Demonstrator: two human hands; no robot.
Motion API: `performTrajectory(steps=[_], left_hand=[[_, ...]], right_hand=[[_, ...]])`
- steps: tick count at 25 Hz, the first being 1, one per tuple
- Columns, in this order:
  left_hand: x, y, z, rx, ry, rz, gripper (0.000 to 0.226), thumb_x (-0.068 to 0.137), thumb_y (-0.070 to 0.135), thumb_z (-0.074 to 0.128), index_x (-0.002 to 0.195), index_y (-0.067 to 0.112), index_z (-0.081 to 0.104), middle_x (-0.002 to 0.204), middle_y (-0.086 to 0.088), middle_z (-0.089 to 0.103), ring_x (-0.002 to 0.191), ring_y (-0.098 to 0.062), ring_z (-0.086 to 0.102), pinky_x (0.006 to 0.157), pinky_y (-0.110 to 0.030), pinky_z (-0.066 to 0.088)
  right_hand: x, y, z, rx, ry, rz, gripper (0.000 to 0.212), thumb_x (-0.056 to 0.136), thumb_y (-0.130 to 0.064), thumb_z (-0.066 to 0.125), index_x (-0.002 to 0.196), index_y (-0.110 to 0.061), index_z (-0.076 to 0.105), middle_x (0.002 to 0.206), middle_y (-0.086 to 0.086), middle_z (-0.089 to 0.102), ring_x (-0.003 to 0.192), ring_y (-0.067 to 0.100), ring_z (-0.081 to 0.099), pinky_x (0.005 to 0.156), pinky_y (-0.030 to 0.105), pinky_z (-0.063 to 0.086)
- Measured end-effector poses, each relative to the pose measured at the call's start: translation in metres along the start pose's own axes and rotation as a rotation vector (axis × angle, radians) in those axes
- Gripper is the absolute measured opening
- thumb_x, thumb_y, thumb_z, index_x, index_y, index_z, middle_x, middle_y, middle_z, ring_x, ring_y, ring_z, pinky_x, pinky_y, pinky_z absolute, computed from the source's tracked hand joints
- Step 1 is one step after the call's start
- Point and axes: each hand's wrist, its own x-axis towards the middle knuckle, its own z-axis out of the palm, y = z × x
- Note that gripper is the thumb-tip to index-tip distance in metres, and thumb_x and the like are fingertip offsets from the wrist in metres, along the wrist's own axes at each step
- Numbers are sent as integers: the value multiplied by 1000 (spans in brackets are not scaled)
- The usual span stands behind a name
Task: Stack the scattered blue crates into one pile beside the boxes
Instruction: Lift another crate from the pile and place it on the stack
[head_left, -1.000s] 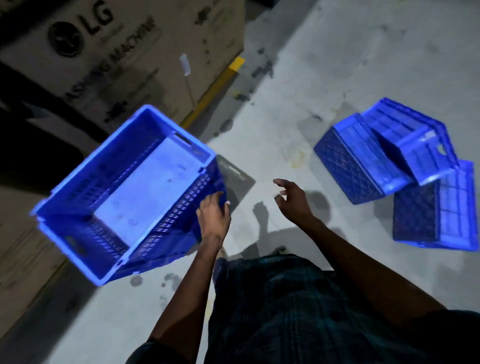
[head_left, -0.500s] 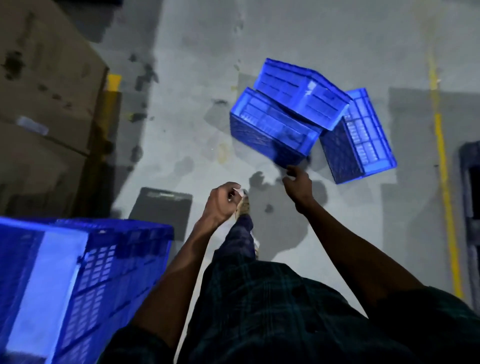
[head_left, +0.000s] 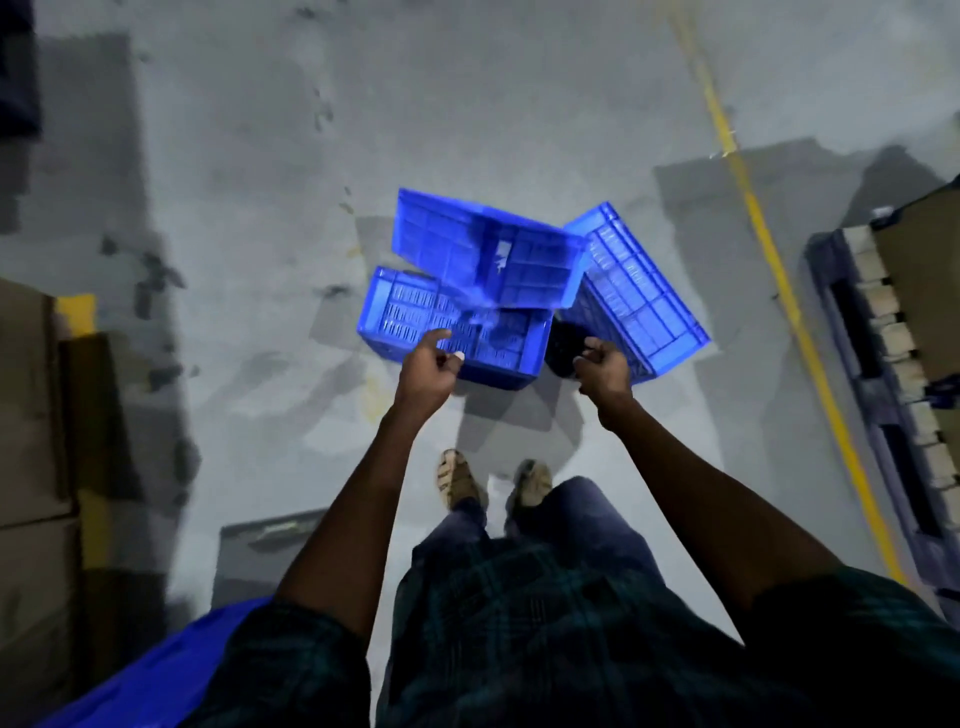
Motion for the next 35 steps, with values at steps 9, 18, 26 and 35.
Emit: performTrajectory(steps=[9,18,26,35], left_hand=[[193,88,47,150,-37,14,46,92,18,64,136,11,51,97,-9,67,86,-27,62,77,-34,48],[351,89,127,675,-122,-1,63,86,28,66,144,16,43,144,-13,45,135,-35,39,104,-52,36],[412,59,157,1203,-331,107,24,82,28,65,103,15,65,107,-11,69,123,-32,48,106,-44,30],[375,76,99,1233,-373,278,28,76,35,65,96,15,65,98,-11,67,116,-30,50,95,-43,29]], right_hand=[[192,-110,11,122,-121,168,31,95,-13,54,127,-14,50,83,9,56,60,19,53,47,27,40],[343,-117,45,275,-175,478,44,99,-17,56,131,12,49,120,42,56,70,36,60,56,42,51],[397,-109,123,542,-63,711,13,93,-19,59,102,-11,53,83,11,49,66,25,50,44,27,42],[348,-122,120,597,-85,783,25,99,-23,53,77,-10,47,76,8,45,56,21,37,51,28,31]])
